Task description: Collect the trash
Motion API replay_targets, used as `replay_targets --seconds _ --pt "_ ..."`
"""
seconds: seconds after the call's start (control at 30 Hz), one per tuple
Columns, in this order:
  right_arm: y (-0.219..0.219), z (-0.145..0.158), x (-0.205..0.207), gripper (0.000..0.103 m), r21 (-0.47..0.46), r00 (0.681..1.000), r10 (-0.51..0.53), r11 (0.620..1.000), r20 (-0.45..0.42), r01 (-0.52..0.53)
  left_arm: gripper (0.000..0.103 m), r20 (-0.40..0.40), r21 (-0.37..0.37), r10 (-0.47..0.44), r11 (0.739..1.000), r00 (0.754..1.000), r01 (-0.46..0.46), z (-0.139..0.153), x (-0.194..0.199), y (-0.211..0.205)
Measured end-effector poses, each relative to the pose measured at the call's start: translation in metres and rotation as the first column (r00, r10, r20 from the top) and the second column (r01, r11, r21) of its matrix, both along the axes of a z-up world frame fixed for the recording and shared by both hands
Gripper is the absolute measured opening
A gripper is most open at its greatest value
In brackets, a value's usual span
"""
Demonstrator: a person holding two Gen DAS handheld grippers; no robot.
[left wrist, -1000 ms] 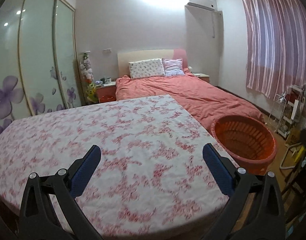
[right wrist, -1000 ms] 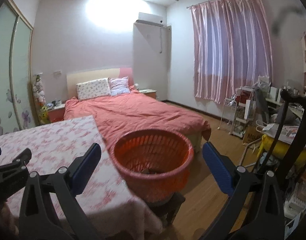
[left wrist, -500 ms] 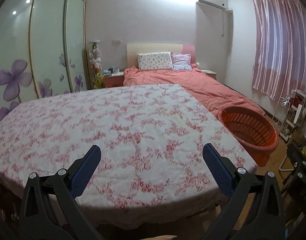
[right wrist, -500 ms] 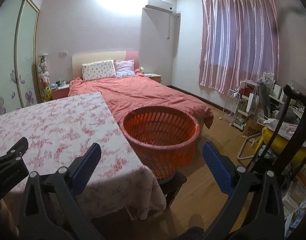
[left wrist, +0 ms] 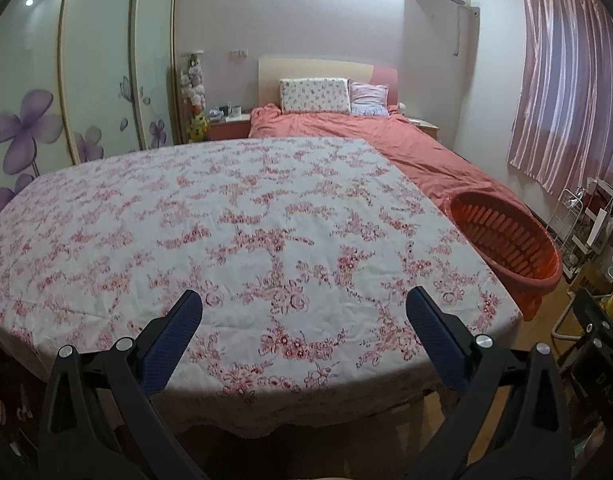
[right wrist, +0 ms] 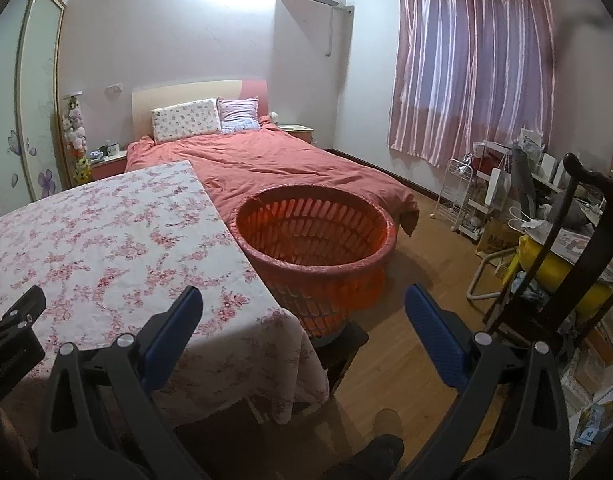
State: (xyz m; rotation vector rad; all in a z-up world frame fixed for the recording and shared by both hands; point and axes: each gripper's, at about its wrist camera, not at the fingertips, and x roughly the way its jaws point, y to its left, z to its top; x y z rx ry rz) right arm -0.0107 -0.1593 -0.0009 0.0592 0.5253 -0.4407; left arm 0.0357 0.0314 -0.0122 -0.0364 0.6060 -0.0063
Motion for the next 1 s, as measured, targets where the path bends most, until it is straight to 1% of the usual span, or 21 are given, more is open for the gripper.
replay_targets --seconds 0.1,0.53,1.0 --pt "-0.001 0.0 0.001 0.099 0.0 1.0 -0.006 1.0 -0.002 0.006 0.101 -0.017 -0.008 -0.004 1.0 1.0 0.004 -0.002 0.001 0.0" --pt "-0.005 -0.003 0.004 0.099 0.009 1.0 -0.012 1.0 -0.013 0.012 0.101 -0.036 -0.021 -0.025 0.999 0.999 0.024 -0.004 0.001 -0.004" --pt "-0.006 -0.004 0.004 0.099 0.01 1.0 -0.015 1.0 -0.011 0.015 0.101 -0.027 -0.02 -0.049 0.999 0.998 0.048 -0.001 -0.001 -0.011"
